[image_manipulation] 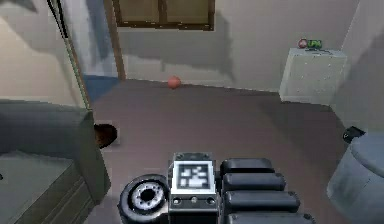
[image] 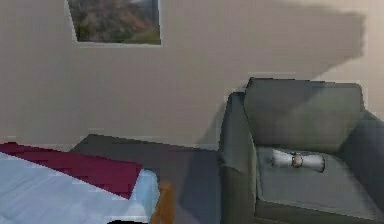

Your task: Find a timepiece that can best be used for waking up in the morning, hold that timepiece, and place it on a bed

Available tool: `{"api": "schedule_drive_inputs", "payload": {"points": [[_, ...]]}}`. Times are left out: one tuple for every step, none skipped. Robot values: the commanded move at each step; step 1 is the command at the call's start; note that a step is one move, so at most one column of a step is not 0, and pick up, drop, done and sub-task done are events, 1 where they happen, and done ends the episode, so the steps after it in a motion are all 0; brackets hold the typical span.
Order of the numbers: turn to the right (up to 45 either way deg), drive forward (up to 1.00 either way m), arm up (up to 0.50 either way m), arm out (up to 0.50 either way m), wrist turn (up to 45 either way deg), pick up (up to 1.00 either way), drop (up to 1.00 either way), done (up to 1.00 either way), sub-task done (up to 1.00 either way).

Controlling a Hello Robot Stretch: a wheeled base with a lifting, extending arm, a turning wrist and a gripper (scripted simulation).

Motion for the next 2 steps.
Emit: {"api": "schedule_drive_inputs", "payload": {"points": [[-45.0,0.00,0.00,0.00,0.0,0.00,0.00,0.00,0.00],[45.0,0.00,0.00,0.00,0.0,0.00,0.00,0.00,0.00]]}}
